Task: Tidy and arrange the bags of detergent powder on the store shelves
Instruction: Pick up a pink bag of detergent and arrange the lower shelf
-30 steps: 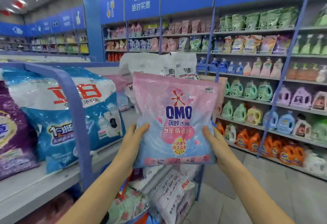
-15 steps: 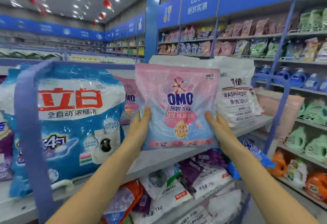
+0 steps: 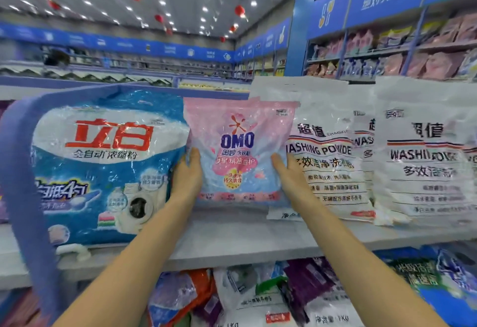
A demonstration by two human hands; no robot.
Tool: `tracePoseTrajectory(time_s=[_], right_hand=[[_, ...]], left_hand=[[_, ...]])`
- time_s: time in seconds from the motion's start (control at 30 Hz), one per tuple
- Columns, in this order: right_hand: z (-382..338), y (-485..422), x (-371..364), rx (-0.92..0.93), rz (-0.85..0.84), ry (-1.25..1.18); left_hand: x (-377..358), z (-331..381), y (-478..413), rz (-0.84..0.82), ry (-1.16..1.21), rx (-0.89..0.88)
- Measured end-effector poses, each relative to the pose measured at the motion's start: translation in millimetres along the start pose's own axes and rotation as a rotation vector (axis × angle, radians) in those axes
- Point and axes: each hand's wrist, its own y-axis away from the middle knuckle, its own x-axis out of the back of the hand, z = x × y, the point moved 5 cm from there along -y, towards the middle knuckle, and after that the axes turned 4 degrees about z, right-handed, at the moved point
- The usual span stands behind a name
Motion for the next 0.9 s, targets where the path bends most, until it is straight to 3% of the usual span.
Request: tracePoseTrajectory(time_s=[0.17,0.33,0.5,0.7,0.9], right_hand=[[15.5,-6.9,-20.4,0.039,0.08,0.021],[13.3,-18.2,-31.6,0.101,0.176,0.216],[13.1,-25.0,-45.3,0.192,0.213,0.261],[28.0,-22.5,-53.9,0.274,0.271,0.509],[31.1,-27.8,-51.5,0.2,0.399,0.418]], left_hand=[[-1.1,-6.4,-8.2,0.174,-0.056,0.09],[-0.2,-12.1,-11.4,0.335,-0.196,0.07],[-3.1,-20.6,-17.9,0.456,-0.302,0.061],[-14.3,-44.6,-26.3,0.402,-0.387,-0.021],[-13.3,-49.3,-34.8,0.453,-0.299,-0.045]])
